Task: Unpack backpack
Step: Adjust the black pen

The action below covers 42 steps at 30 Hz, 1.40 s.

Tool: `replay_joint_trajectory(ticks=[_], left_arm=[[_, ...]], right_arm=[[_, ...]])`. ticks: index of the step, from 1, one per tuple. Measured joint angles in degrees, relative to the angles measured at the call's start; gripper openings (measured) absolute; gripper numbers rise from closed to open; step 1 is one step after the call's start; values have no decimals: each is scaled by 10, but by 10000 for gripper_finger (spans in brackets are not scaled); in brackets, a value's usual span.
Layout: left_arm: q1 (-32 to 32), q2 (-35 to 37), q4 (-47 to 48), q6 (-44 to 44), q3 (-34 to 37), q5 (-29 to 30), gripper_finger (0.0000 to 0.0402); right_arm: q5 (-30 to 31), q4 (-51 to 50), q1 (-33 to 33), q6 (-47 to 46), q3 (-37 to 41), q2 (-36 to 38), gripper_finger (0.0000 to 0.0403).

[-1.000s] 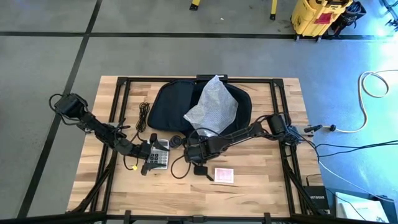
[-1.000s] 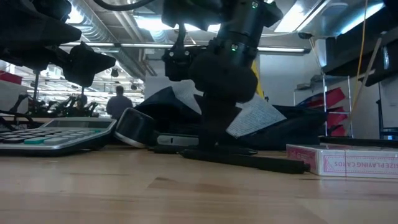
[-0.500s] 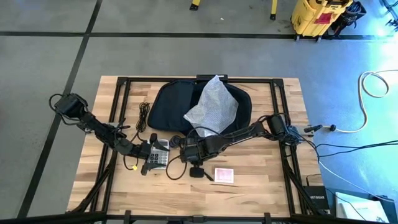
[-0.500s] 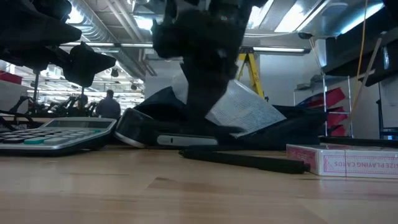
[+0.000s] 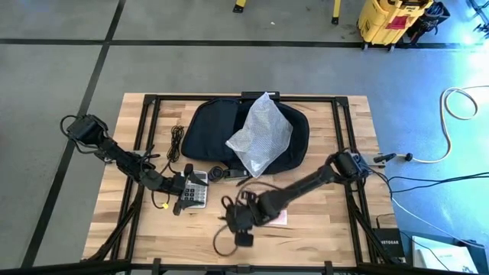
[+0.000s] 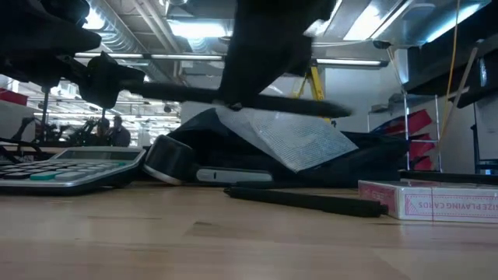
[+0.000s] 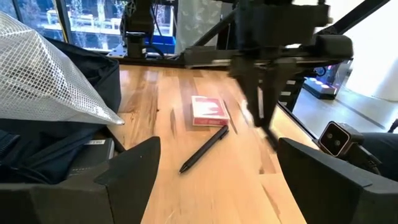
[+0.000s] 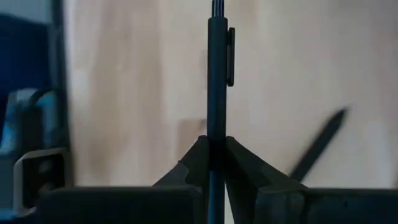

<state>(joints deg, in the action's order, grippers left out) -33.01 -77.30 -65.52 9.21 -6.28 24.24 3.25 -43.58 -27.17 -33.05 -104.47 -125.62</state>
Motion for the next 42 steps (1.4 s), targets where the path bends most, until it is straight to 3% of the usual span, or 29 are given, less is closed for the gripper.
replay_joint_trajectory(ticks=[10, 20, 42], left_arm=[[0, 0, -12, 9, 0, -11, 310], [0, 0, -11, 9, 0, -12, 310], [0, 0, -10, 10, 0, -11, 310]], right_arm=[[28, -4, -26, -40, 18, -5, 17], [40, -2, -30, -18, 20, -57, 17], [36, -8, -36, 42, 19, -56, 17]])
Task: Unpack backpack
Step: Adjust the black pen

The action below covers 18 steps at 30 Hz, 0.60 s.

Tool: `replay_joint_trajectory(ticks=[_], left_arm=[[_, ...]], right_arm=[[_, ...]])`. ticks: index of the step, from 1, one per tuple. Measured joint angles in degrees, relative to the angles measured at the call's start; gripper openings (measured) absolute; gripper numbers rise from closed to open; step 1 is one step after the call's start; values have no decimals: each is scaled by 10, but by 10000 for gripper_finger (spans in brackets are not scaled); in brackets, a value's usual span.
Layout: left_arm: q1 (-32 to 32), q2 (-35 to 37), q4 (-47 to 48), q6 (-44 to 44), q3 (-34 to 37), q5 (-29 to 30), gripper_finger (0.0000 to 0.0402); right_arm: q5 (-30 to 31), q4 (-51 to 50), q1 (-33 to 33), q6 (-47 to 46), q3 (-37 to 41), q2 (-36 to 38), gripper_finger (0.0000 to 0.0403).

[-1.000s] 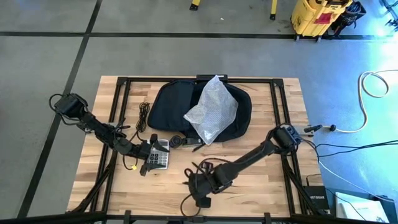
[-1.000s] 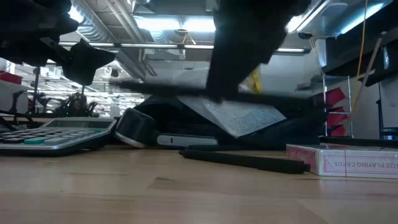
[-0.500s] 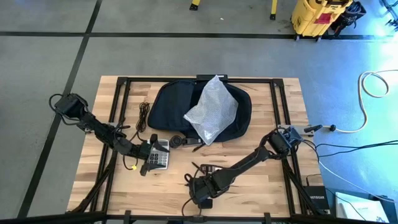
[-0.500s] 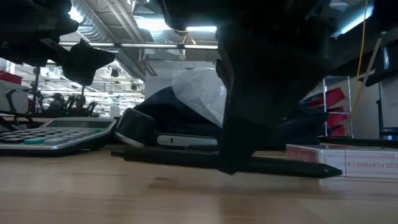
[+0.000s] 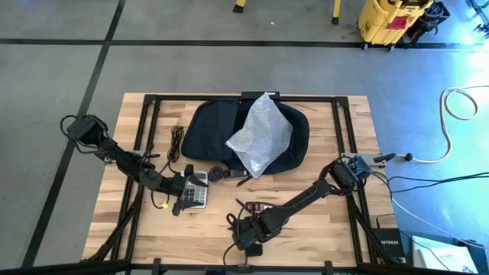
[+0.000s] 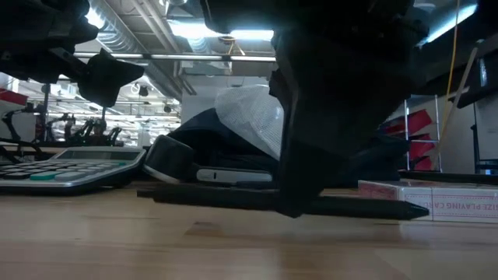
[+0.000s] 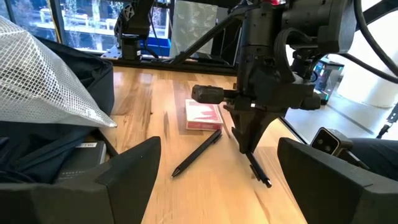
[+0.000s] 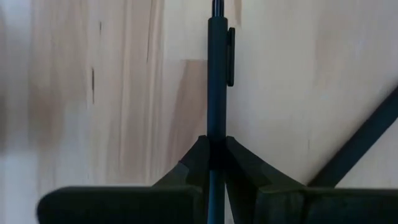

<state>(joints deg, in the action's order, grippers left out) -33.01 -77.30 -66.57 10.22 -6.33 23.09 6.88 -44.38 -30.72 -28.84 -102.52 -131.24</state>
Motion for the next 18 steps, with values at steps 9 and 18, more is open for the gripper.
replay_joint_trajectory(ticks=[9, 18], left_arm=[[0, 0, 1, -1, 0, 0, 310], [0, 0, 1, -1, 0, 0, 310]], right_arm=[[-5, -7, 0, 1, 0, 0, 22], [-3, -8, 0, -10, 0, 0, 45]])
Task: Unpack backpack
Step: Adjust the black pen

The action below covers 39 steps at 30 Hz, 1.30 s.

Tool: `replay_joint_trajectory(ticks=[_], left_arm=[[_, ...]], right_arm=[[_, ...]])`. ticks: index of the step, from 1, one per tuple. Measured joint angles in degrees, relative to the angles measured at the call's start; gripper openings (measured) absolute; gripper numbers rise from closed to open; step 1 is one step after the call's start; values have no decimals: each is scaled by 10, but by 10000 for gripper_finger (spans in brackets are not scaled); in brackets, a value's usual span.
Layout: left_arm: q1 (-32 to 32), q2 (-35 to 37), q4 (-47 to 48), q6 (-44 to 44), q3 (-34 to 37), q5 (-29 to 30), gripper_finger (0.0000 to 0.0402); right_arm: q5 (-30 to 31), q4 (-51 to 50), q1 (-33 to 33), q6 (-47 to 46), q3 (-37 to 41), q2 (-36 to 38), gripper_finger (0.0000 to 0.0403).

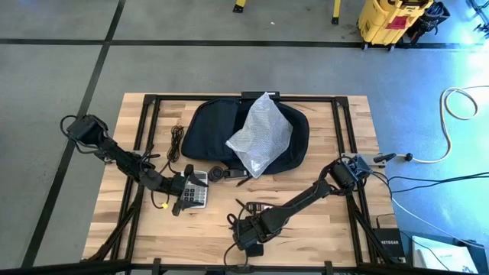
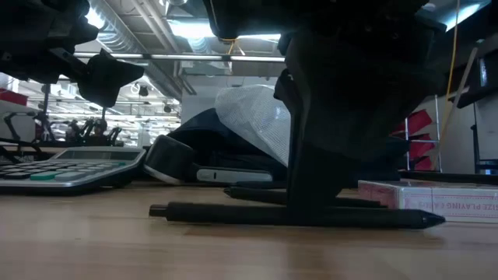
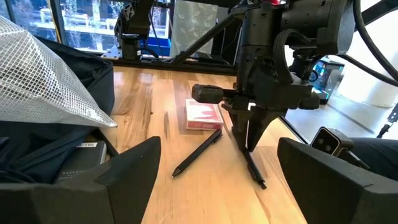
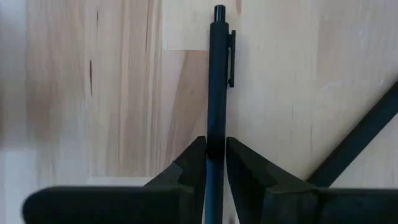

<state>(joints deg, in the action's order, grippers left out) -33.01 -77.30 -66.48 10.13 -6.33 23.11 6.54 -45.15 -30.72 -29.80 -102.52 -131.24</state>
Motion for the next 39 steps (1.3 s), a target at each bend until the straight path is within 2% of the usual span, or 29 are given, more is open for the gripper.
replay_joint_trajectory(ticks=[12, 19, 22, 32, 39], left_arm=[[0, 0, 0, 1, 0, 0, 310], [0, 0, 0, 2, 0, 0, 310], [0, 0, 0, 2, 0, 0, 310], [-14, 0, 5, 3, 0, 0, 310], [-16, 0, 13, 4, 0, 6, 310]], right_arm=[[4, -7, 0, 0, -1, 7, 46], [5, -82, 1, 2, -43, 9, 46], [29, -105, 3, 2, -51, 9, 46], [55, -129, 52, -14, -47, 9, 46], [29, -110, 77, -70, -47, 9, 47]])
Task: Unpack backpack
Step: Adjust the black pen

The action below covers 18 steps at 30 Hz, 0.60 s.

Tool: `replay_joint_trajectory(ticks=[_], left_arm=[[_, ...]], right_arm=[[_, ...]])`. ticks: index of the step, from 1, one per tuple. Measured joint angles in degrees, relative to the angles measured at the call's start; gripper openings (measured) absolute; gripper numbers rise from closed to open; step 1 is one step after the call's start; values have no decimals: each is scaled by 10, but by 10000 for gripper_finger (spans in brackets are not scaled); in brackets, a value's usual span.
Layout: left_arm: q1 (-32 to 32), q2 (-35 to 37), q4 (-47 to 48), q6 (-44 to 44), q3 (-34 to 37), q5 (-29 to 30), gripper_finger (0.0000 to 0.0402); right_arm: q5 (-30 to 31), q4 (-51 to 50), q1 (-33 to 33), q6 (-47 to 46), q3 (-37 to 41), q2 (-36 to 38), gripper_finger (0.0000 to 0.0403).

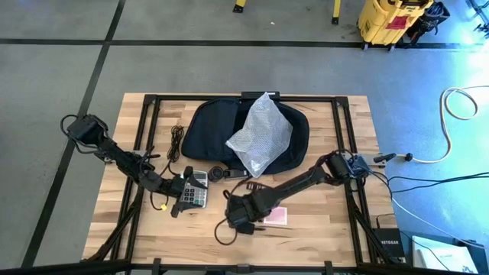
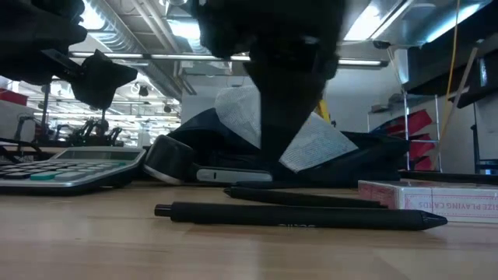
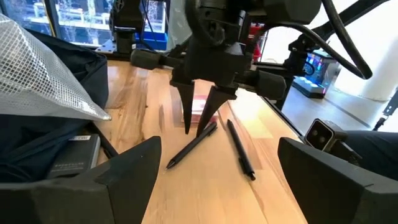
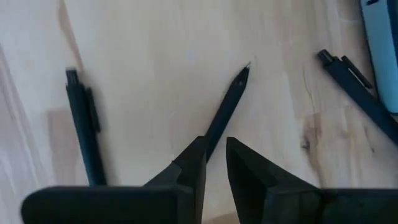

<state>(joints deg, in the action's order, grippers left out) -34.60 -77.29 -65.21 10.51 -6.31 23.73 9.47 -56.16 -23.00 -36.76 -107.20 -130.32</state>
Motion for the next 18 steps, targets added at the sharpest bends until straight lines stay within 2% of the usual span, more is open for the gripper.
replay_joint_trajectory(ticks=[11, 18], left_arm=[[0, 0, 0, -5, 0, 1, 310], [0, 0, -1, -8, 0, 1, 310]], right_arm=[[-6, -10, -2, -78, 0, -3, 46], [-16, -7, -2, -83, 0, -16, 46]])
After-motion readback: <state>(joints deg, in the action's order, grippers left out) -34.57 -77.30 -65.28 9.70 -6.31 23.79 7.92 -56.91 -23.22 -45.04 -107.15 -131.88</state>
